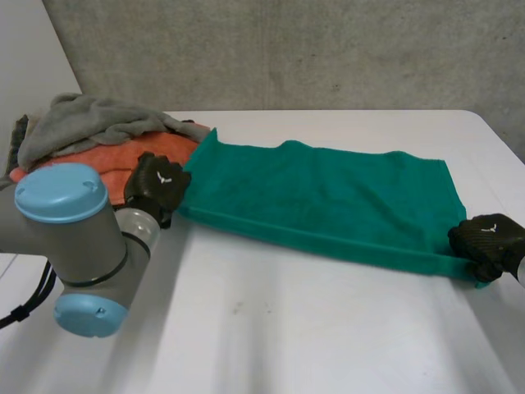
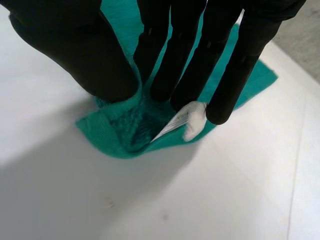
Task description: Fold the laundry.
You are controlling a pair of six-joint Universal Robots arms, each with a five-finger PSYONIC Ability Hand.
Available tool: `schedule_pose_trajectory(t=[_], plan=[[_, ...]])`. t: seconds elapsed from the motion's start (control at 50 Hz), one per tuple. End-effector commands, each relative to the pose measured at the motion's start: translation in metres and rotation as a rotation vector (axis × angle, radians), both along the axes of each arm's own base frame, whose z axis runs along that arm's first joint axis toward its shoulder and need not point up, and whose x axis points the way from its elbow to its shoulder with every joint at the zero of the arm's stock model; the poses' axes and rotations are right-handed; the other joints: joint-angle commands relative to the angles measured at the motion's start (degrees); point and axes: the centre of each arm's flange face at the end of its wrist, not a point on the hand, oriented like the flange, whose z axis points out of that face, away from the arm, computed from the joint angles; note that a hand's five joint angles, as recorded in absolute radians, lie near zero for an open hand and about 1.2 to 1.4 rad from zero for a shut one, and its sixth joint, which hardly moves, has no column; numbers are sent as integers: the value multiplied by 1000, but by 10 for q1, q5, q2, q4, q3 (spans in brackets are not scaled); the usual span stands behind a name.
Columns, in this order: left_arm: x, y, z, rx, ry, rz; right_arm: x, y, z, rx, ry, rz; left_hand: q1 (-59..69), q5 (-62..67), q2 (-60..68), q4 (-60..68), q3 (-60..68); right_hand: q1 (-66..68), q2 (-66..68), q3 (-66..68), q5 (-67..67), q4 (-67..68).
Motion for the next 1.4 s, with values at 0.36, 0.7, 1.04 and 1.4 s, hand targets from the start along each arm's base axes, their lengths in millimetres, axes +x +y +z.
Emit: schedule_pose_trajectory(t=[0.36,0.7,1.04,1.4], plan=[[44,126,-3,378,-383,-135,-28,45,49,269,381,47,147,133,113,112,114,164,126,117,140,113],[-34,-27,-11,-126,-177,29,20,-51,26,-244,246,54,147,133,113,112,114,164,126,117,140,113],[-78,-89,-50,-327,-221,38,55,-136,3,-581,240,25,147,133,113,112,114,88,50,41,63,36],[-96,-36,-14,-471,-101,-14,35,-85,53,-332,33,-73,-553,-567,-587,-588,-586,-536,-574,-583,-560,-587]])
